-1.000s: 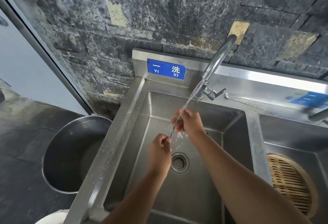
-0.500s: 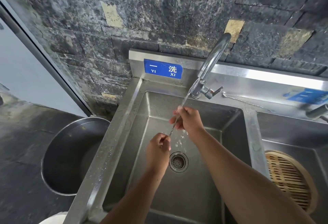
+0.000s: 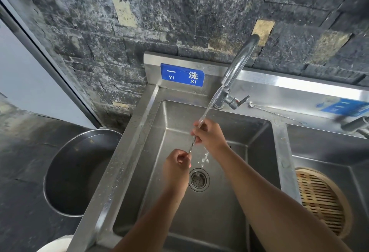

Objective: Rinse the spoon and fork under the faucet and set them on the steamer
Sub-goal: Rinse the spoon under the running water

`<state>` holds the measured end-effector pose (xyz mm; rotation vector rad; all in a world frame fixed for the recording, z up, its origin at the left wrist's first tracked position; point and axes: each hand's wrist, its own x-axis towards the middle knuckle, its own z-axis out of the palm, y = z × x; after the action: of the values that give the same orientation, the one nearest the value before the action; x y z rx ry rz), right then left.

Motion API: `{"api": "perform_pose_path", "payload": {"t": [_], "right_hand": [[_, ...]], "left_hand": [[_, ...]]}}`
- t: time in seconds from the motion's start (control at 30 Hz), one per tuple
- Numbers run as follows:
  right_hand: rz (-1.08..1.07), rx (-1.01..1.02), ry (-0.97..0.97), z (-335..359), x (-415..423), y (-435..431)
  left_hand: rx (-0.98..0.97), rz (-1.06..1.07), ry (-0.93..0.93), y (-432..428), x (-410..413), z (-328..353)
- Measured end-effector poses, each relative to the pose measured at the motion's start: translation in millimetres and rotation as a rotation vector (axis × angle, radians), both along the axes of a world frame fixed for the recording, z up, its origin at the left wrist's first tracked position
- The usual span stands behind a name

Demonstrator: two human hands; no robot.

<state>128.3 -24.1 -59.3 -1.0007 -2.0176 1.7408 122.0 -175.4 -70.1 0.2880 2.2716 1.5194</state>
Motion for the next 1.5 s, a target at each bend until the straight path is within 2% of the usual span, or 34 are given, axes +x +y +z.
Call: {"api": "perform_pose_path", "payload": {"t": [0.13, 0.4, 0.63, 0.8, 0.93, 1.17, 1.33, 1.5], "right_hand": [[0.023, 0.021, 0.005, 3, -4, -5], [-0.133, -0.053, -0.017, 12, -15, 0], [-0.064, -0.313, 0.173, 25, -9, 11], [-0.04, -0.167, 0.164, 36, -15, 29], [-0.07, -0.063, 0.135, 47, -17, 40], [-0.085, -0.071, 0.171, 57, -19, 46], [-0.039, 0.02, 0.135, 60, -19, 47], [-0.077, 0.032, 0.09, 61, -24, 50]], "left_hand": [[-0.018, 0.011, 0.03, 1, -1, -4], [0.024, -0.021, 0.05, 8, -3, -7], [0.153, -0.102, -0.091, 28, -14, 10], [0.194, -0.159, -0.158, 49, -30, 23], [0.228, -0.217, -0.103, 73, -41, 42], [0.305, -0.224, -0.003, 101, -51, 60], [0.306, -0.224, -0.084, 95, -48, 50], [0.264, -0.222, -0.067, 91, -47, 47]]}}
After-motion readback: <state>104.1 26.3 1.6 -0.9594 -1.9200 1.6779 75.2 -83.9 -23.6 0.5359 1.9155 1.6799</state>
